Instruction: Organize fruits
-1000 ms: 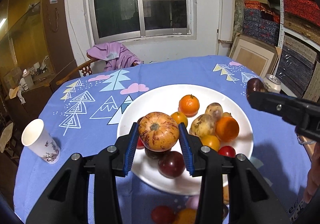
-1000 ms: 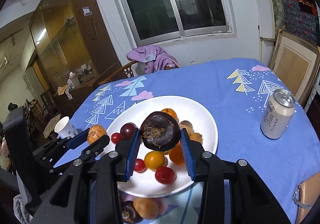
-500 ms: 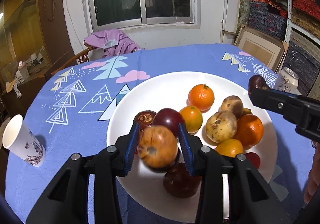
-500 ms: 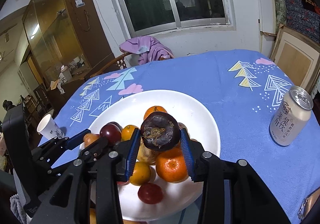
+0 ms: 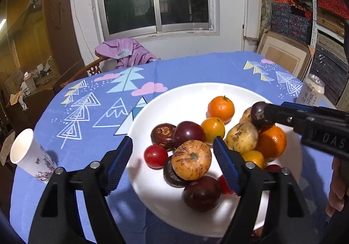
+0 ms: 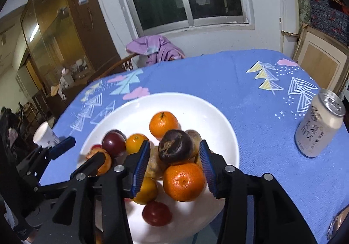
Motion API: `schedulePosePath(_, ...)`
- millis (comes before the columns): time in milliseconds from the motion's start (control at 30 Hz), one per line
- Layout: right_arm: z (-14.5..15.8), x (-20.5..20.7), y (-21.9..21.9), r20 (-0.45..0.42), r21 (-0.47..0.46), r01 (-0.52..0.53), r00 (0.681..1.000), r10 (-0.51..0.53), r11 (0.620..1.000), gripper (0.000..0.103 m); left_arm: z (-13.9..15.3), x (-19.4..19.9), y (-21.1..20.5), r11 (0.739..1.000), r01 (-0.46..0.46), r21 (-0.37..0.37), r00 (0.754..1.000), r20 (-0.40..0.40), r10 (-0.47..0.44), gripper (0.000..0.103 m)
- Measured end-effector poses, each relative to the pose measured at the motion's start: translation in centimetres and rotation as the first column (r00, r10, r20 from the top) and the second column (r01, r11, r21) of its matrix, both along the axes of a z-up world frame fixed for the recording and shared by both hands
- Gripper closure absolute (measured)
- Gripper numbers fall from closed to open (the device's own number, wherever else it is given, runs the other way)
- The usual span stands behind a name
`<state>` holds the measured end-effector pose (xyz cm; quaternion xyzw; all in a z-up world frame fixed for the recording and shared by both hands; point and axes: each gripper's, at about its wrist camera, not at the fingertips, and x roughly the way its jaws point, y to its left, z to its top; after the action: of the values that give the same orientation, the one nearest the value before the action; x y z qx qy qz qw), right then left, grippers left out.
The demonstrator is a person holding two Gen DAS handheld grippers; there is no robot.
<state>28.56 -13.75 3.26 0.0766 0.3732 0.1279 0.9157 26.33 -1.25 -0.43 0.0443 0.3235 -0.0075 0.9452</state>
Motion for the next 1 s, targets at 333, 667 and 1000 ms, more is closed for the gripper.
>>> schedulePosePath(333, 3.3, -8.2, -1.0, 0.077, 0.045, -0.024, 0.997, 0.021, 0.999, 0.039, 0.7, -8.0, 2.0, 0.999, 0.022, -0.039, 0.999, -0.037, -0.024, 0.020)
schedulePosePath(667, -0.3, -13.0, -2.8, -0.008, 0.067, -0.001, 1.000, 0.001, 0.998, 0.037, -2.1, -14.6, 0.1, 0.998, 0.068, 0.005, 0.997, -0.028, -0.067, 0.021)
schedulePosePath(1000, -0.5, -13.1, -2.4, -0.016, 0.064, -0.031, 0.999, 0.032, 0.997, 0.036, -2.9, -15.0, -2.1, 0.982, 0.187, -0.007, 0.980, -0.069, -0.187, 0.039)
